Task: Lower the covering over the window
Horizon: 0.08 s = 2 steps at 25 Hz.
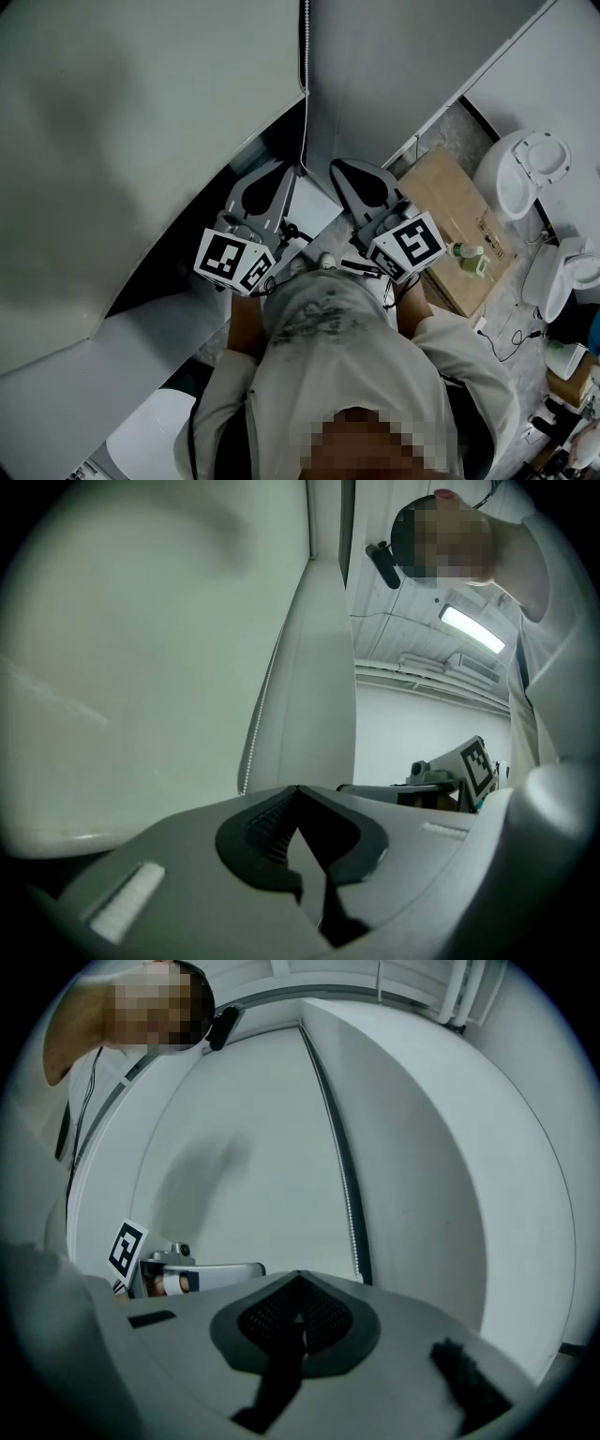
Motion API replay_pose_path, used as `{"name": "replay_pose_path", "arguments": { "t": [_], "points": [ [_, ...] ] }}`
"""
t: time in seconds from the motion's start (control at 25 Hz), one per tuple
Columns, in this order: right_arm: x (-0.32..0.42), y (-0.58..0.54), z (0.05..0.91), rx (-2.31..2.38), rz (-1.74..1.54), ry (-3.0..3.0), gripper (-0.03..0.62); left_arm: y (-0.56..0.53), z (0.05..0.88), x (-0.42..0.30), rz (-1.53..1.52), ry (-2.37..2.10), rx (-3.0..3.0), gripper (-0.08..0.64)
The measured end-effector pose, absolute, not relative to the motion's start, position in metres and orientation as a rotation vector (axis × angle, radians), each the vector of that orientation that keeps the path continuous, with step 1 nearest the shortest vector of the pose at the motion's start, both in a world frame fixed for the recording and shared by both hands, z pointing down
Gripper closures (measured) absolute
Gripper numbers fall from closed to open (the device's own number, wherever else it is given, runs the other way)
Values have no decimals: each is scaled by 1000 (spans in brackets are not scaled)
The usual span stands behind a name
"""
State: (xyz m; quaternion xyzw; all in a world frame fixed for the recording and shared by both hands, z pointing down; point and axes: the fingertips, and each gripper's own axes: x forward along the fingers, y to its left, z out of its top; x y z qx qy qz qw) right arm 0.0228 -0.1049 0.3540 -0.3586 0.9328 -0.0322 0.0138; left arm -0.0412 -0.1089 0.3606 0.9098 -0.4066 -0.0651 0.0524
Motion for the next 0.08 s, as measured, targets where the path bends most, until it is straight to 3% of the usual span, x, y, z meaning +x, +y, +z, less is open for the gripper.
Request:
{"name": "replay_pose_path", "arguments": {
  "t": [0.08],
  "points": [
    [22, -105, 356, -1117, -101, 2908, 577, -109, 363, -42, -197, -1236, 2764, 552]
  ]
}}
